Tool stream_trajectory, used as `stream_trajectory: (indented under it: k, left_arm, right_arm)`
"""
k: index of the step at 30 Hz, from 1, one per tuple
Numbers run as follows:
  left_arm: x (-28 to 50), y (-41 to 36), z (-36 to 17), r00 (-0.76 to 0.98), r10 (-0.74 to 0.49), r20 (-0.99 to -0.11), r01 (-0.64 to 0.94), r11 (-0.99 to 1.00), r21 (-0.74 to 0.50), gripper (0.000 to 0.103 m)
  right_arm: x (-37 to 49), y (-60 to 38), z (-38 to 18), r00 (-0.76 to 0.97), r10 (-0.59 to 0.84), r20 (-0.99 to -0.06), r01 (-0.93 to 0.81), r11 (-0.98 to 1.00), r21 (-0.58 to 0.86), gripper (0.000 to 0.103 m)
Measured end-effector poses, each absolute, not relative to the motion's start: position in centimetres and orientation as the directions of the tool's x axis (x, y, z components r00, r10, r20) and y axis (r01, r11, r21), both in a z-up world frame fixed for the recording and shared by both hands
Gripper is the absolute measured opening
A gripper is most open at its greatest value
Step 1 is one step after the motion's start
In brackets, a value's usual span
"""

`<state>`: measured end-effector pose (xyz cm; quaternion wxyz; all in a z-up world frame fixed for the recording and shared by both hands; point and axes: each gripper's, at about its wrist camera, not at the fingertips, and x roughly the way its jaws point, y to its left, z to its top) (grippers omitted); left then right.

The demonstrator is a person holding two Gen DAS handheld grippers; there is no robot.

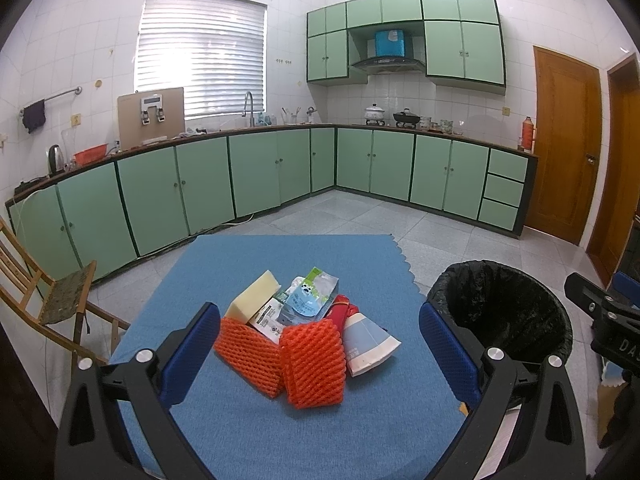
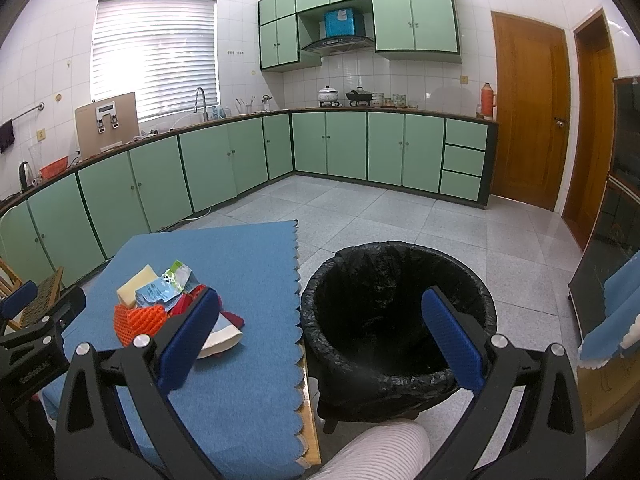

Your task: Collect trash

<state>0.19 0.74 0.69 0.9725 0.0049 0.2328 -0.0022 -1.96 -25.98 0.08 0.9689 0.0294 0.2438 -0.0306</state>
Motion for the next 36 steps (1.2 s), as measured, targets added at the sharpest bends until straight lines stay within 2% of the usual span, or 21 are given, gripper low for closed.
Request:
stream_trajectory:
  k: [8, 13, 20, 25, 32, 34, 36]
  left_arm:
    - [2.6, 3.8, 0.0, 0.852, 0.049, -0.521, -0.080, 0.996, -0.038, 0.097]
    - [4.7, 6.1, -2.2, 0.819, 0.129, -0.559, -0.144, 0.989, 0.017, 0.097]
    - [6.1, 7.1, -6.0, 0.777, 0.124, -0.617, -0.122, 0.992, 0.045, 0.096]
    - [7.1, 7.0, -8.1, 0.763, 0.072, -0.643, -0.078, 0.997, 0.018, 0.089]
    - [8.3, 6.3, -10.0, 0.765, 0.021, -0.643, -0.030, 1.000, -0.003, 0.087]
    - [8.8, 6.0, -10.4, 0.765, 0.019, -0.644, -0.021, 1.000, 0.005, 0.082]
    - [9.3, 5.9, -10.8, 0.760, 0.013, -0.650, -0.011, 1.000, 0.006, 0.075]
  right_arm:
    - [-0.1, -25.0, -1.3, 0.871, -0.032, -0.491, 0.065, 0.997, 0.050, 0.098]
    - [1.7, -23.8, -2.8, 0.862, -0.018, -0.506, 0.043, 0.998, 0.039, 0.098]
    - [4.4, -22.0, -5.9, 0.835, 0.025, -0.549, -0.002, 0.999, 0.043, 0.098]
    - [5.6, -21.6, -7.9, 0.813, 0.033, -0.581, -0.009, 0.999, 0.044, 0.095]
    - [7.5, -21.0, -10.3, 0.783, 0.032, -0.621, -0.018, 0.999, 0.028, 0.089]
    - [8.0, -21.1, -10.7, 0.773, 0.040, -0.633, -0.021, 0.999, 0.038, 0.084]
    - [8.4, -21.2, -11.0, 0.766, 0.048, -0.641, -0.021, 0.999, 0.051, 0.084]
